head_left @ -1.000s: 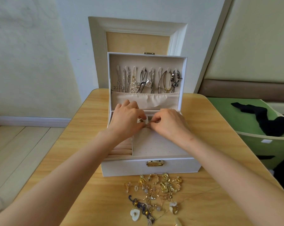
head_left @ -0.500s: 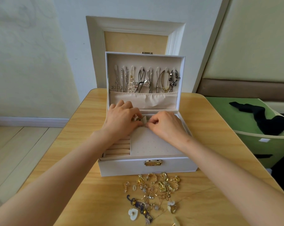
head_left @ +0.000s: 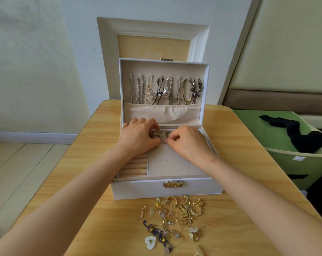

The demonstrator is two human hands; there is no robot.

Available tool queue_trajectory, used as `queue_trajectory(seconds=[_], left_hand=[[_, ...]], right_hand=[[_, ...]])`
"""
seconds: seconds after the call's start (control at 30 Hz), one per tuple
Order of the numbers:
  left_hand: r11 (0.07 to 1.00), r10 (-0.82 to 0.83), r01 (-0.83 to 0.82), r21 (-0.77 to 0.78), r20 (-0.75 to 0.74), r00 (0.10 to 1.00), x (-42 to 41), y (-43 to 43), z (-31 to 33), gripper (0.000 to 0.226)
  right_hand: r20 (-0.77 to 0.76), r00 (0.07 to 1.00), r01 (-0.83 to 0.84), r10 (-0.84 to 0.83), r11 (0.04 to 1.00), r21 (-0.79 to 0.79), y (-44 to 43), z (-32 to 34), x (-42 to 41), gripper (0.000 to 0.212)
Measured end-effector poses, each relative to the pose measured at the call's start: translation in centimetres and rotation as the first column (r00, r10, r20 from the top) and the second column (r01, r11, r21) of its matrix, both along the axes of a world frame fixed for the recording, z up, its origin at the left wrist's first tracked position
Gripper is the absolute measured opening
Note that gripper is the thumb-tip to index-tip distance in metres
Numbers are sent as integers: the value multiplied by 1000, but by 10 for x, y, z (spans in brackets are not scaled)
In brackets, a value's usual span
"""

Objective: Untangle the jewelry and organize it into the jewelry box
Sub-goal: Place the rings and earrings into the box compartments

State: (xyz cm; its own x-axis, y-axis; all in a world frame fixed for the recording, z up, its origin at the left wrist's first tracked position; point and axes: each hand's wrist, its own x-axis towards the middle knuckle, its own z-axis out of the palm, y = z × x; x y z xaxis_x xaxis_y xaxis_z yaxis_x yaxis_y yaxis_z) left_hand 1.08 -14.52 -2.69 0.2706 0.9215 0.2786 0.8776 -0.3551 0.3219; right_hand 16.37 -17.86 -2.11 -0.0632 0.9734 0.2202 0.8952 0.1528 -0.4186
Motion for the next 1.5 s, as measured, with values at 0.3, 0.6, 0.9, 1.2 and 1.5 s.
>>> queue_trajectory(seconds=[0.3, 0.6, 0.9, 1.2, 1.5], left_hand=[[985, 27, 0, 170, -154, 988, -1, -3, -2, 29], [921, -19, 108, 374, -236, 972, -12, -16, -5, 39], [927, -1, 82, 366, -216, 977, -11, -20, -3, 15], [932, 26, 60, 358, -232, 972, -10, -19, -4, 17], [928, 19, 81, 365, -263, 965, -9, -16, -6, 36]], right_hand=[[124, 992, -28, 22, 999, 47, 10, 13, -10, 20], [-41, 999, -6, 5, 1000, -28, 23, 7, -16, 14], [-20, 999, -45, 44, 998, -39, 28, 5, -12, 14], [63, 997, -43, 44, 999, -8, 28, 9, -16, 15], [49, 998, -52, 50, 998, 26, 34, 6, -16, 14]])
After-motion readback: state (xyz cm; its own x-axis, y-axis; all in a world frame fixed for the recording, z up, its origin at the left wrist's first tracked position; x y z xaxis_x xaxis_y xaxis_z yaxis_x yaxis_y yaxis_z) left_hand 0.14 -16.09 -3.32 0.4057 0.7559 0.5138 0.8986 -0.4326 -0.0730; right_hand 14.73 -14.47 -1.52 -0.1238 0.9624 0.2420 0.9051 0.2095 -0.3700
